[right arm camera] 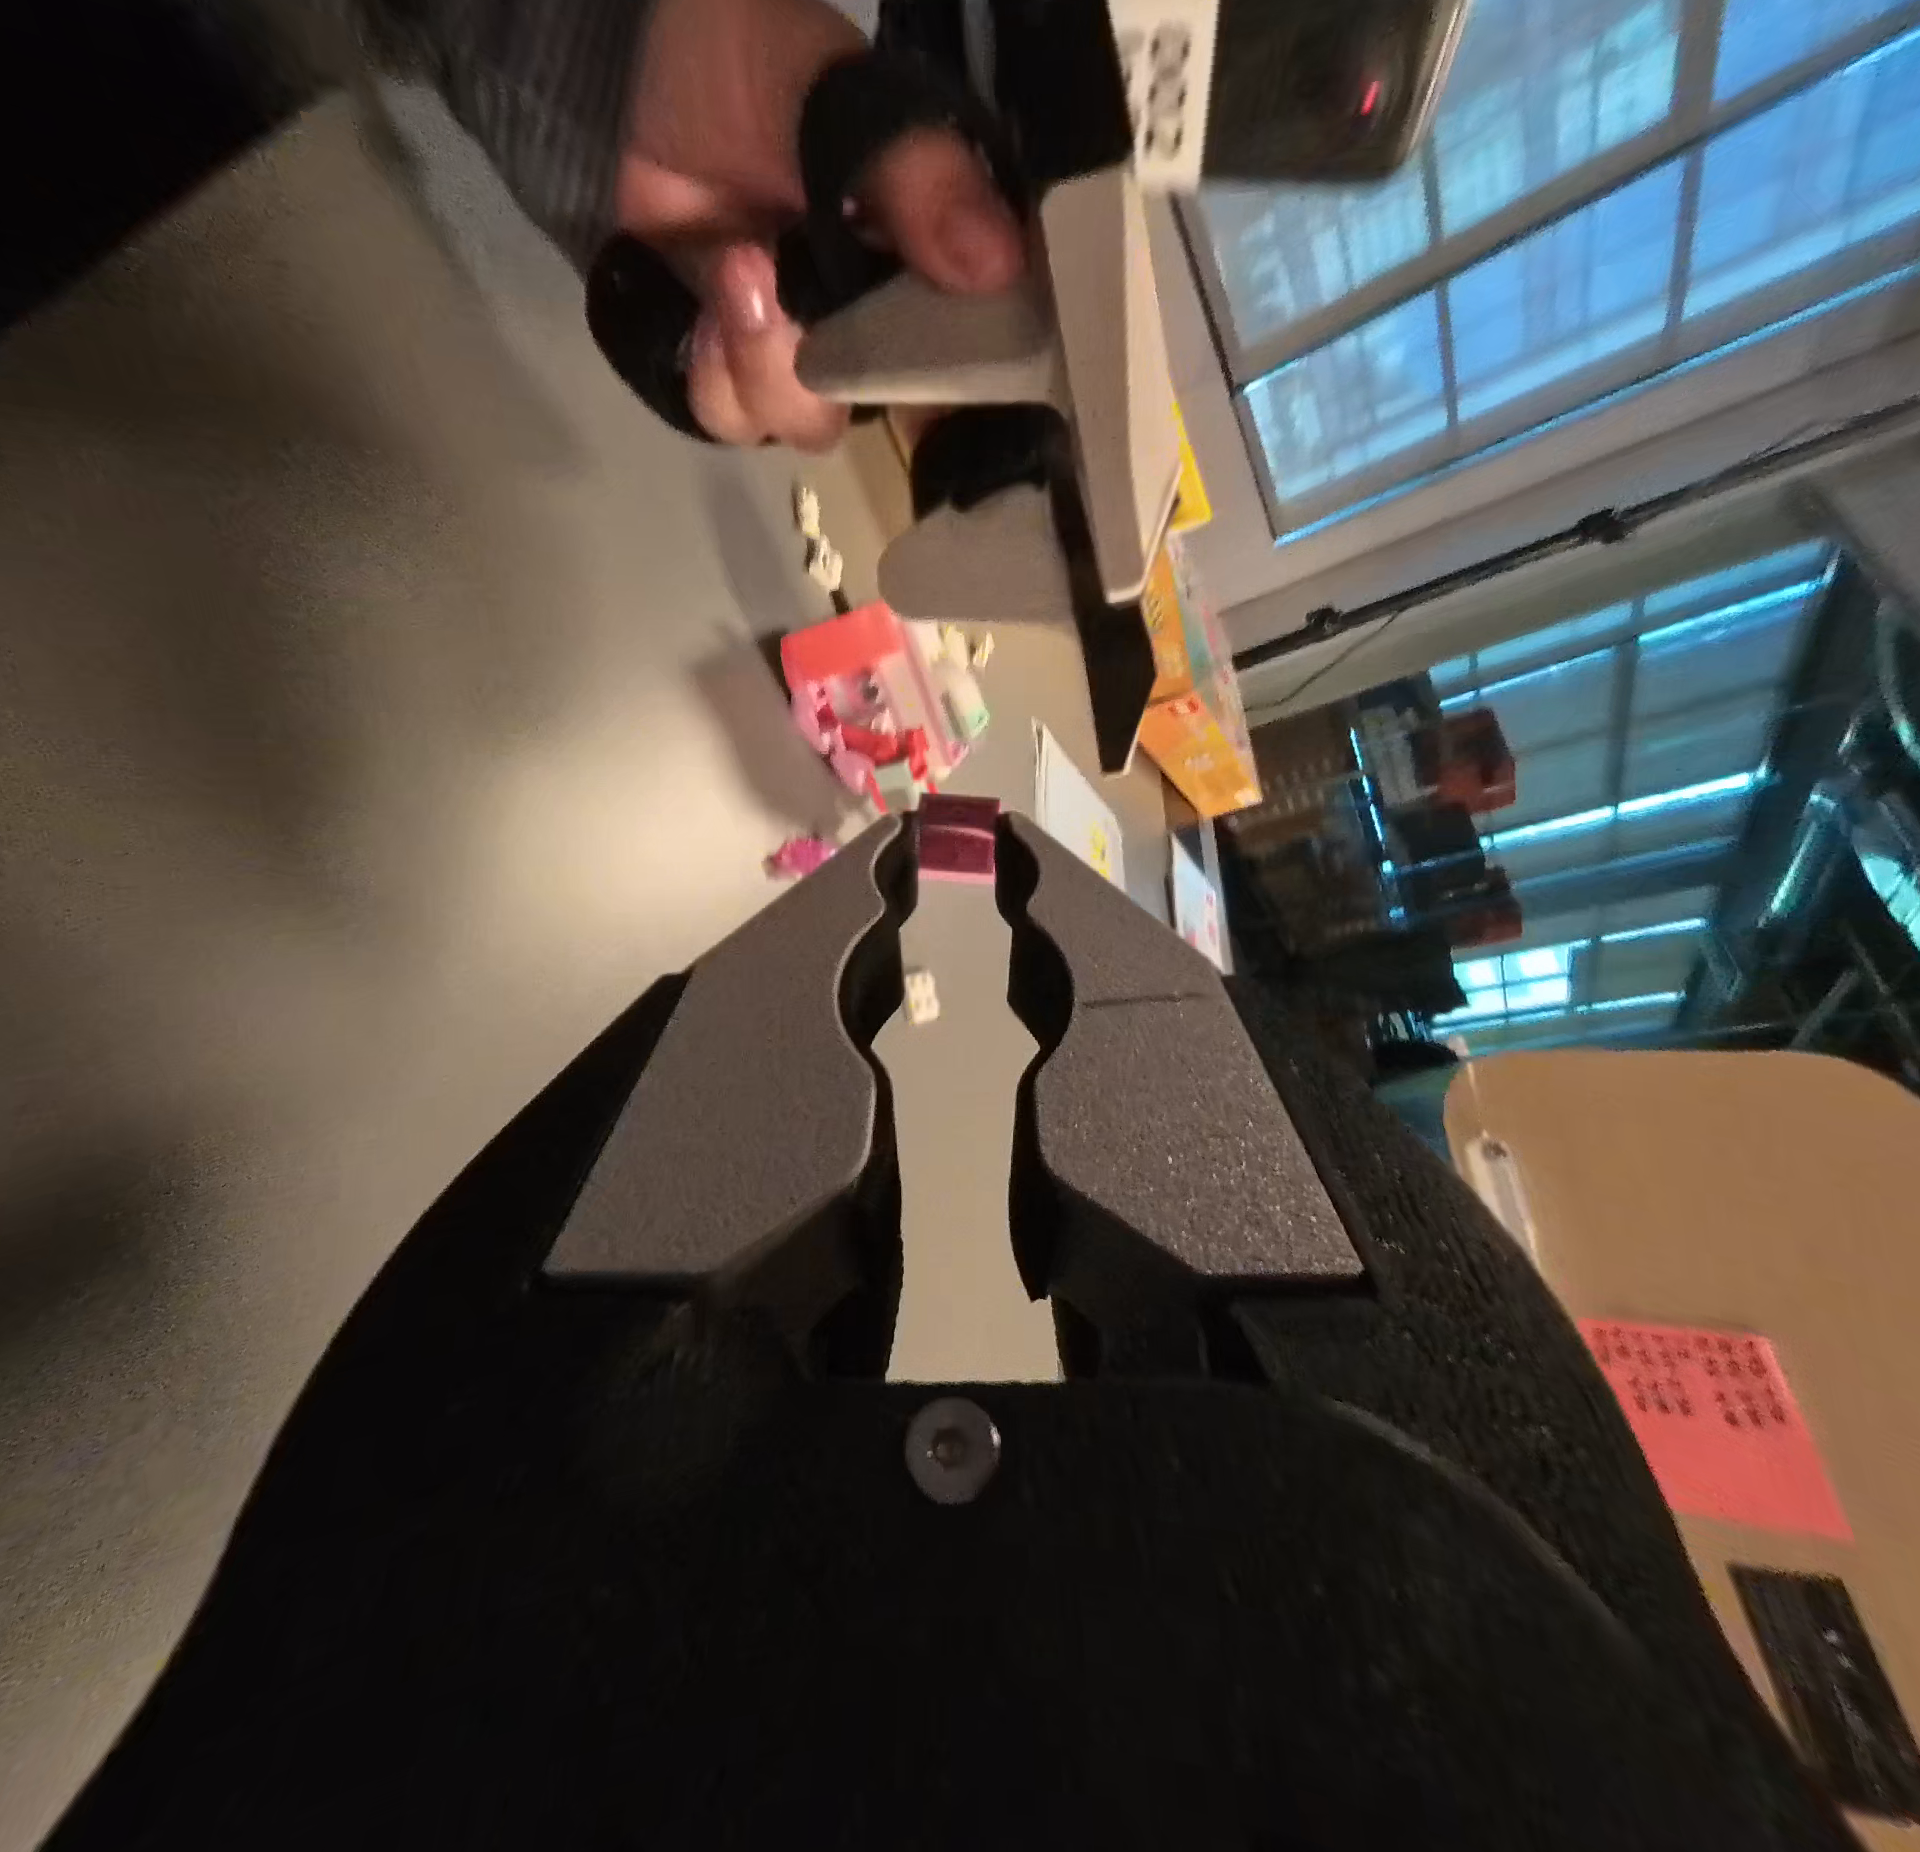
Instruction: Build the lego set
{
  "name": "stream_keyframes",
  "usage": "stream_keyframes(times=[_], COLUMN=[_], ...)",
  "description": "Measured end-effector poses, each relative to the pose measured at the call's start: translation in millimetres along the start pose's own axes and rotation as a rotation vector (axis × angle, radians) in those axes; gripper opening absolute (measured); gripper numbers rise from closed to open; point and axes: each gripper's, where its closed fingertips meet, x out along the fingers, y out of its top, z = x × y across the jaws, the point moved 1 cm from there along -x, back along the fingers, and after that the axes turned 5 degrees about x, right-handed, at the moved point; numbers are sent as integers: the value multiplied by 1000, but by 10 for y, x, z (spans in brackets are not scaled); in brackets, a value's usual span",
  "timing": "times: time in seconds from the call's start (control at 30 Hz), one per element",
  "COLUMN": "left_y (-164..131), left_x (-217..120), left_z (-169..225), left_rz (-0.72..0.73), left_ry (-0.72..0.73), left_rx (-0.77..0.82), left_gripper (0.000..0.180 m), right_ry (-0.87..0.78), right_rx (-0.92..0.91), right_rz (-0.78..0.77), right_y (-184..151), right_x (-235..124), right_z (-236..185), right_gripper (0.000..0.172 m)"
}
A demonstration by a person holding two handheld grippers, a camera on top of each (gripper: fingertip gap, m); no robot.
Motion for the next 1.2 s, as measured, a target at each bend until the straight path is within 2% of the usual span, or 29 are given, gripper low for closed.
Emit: stream_keyframes(times=[0.07, 0.17, 0.37, 0.47, 0.6, 0.73, 0.87, 0.93, 1.03, 1.1, 1.2], left_y=[-32, -124, -155, -196, -259, -280, -306, -269, -81, 12, 16], left_x=[0, 19, 59, 75, 76, 85, 102, 113, 76, 26, 46], left_z=[63, 97, 58, -68, -180, -174, -165, -135, -29, -20, 4], left_rz=[-33, -81, -77, -97, -136, -146, -169, -137, -11, 52, 24], left_ry=[-56, -60, -32, 76, 161, 154, 161, 142, 79, 114, 220], left_rx=[-39, -12, -44, -46, -64, -97, -73, -26, 80, 223, 497], left_gripper=[35, 12, 4, 4, 4, 3, 3, 4, 9, 11, 30], right_ry=[-11, -29, -45, -51, -11, -44, -45, -28, -8, 28, 43], right_rx=[12, 48, 89, 117, 116, 79, 76, 233, 697, 1055, 1491], right_rz=[43, 94, 103, 19, -82, -128, -161, -120, 84, 225, 418], right_y=[118, 218, 234, 130, 60, 2, -48, -25, 97, 138, 121], right_x=[-19, -47, -47, 18, 103, 131, 131, 106, 51, 44, 50], right_z=[38, 95, 132, 129, 36, 60, 61, 92, 219, 286, 396], right_gripper=[13, 13, 13, 13, 27, 26, 15, 15, 14, 14, 15])
